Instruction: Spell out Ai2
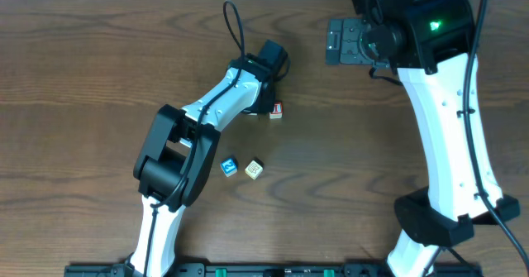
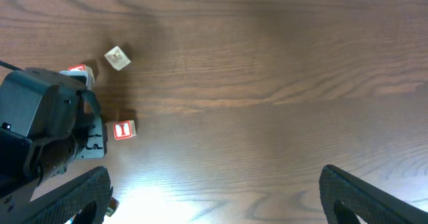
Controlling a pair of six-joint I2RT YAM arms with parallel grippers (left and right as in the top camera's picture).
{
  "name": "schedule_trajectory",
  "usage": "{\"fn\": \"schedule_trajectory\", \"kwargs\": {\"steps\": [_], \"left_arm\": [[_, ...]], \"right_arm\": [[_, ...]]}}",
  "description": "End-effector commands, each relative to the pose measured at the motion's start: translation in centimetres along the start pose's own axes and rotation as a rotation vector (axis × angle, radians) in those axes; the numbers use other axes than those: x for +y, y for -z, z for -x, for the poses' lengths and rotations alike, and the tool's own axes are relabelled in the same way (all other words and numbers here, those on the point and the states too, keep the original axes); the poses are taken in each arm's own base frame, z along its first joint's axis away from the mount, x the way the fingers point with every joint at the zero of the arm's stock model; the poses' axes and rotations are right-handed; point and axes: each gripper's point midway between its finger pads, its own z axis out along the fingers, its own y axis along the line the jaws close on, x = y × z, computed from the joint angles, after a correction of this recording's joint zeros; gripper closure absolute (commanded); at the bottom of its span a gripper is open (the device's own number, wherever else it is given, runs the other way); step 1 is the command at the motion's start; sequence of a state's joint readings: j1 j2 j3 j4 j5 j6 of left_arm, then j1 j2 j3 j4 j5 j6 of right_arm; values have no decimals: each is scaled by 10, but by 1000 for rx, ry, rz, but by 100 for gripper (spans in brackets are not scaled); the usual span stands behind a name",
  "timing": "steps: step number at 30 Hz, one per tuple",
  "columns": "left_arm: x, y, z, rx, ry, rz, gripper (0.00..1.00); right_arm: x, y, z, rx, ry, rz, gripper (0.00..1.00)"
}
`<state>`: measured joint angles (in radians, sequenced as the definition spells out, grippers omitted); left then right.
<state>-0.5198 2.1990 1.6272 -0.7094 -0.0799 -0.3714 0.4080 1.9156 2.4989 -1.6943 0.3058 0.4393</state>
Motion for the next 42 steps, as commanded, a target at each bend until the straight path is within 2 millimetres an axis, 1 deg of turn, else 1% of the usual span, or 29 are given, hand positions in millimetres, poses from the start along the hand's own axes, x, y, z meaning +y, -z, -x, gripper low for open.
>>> {"fn": "schedule_trajectory", "kwargs": {"steps": [1, 4, 7, 12, 13, 15, 22, 28, 32, 34, 37, 42], "left_arm": [[-1, -2, -4, 15, 20, -16, 88], [-2, -2, -4, 18, 20, -22, 86], [-3, -2, -4, 18, 20, -22, 76], [-3, -2, -3, 15, 20, -23, 74], [-3, -2, -3, 14, 20, -23, 71], [-3, -2, -3, 12, 20, -24, 70], [-3, -2, -2, 9, 21, -25, 54], [-3, -1, 0, 3, 23, -24, 53], [-1, 2, 2, -4, 23, -27, 53], [0, 7, 4, -12, 27, -30, 53], [3, 25, 12, -45, 33, -44, 51], [7, 77, 27, -136, 20, -81, 45]], "right_arm": [[-3, 5, 0, -9, 7, -1, 1], [-3, 5, 0, -9, 7, -1, 1], [-3, 5, 0, -9, 7, -1, 1], [-3, 5, 0, -9, 7, -1, 1], [-3, 5, 0, -9, 7, -1, 1], [-3, 5, 0, -9, 7, -1, 1], [-3, 5, 0, -9, 7, -1, 1], [-3, 5, 0, -9, 7, -1, 1], [-3, 5, 0, -9, 7, 0, 1], [-3, 5, 0, -9, 7, 0, 1], [-3, 5, 0, -9, 7, 0, 1], [-4, 8, 0, -15, -2, 2, 1]]}}
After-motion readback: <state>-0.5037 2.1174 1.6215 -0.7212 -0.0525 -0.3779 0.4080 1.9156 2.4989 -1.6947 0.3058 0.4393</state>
